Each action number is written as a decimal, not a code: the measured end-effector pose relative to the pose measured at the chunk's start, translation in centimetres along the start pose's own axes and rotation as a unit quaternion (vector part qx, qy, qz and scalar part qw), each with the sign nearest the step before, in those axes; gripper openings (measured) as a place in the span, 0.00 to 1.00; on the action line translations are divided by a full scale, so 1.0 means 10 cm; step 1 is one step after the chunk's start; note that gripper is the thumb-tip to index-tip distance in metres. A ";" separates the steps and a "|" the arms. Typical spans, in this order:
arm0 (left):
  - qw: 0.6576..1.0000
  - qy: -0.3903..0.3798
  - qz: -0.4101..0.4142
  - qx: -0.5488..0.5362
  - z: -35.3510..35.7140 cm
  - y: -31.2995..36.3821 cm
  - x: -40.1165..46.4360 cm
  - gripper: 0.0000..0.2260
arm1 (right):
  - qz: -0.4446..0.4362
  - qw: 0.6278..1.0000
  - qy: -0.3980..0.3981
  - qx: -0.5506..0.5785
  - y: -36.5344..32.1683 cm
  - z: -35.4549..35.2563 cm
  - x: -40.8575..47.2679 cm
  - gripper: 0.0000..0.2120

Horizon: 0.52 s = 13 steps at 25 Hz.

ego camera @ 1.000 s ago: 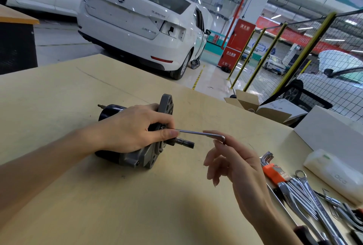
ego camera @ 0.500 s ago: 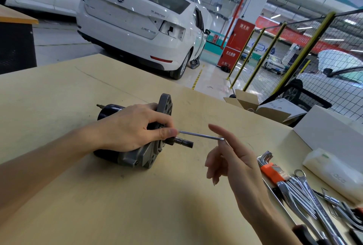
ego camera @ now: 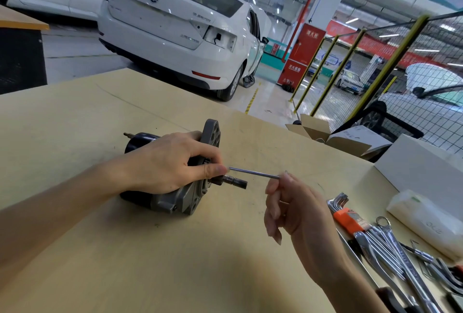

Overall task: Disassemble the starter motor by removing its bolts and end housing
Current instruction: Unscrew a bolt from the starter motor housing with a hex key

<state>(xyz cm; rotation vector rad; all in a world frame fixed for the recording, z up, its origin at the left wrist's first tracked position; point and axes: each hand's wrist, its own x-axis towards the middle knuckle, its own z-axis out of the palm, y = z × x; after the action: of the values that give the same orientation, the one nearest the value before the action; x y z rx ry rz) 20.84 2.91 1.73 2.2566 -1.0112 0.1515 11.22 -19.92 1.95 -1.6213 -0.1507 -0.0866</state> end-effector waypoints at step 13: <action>1.000 0.002 -0.001 0.003 -0.01 0.02 0.00 0.16 | -0.156 0.947 0.077 -0.270 0.06 0.04 -0.01 0.22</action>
<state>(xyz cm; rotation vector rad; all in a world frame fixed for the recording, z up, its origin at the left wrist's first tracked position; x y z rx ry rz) 20.66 2.86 1.89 2.2615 -1.0082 0.1592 11.18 -19.54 1.29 -2.1168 -0.2799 -0.5372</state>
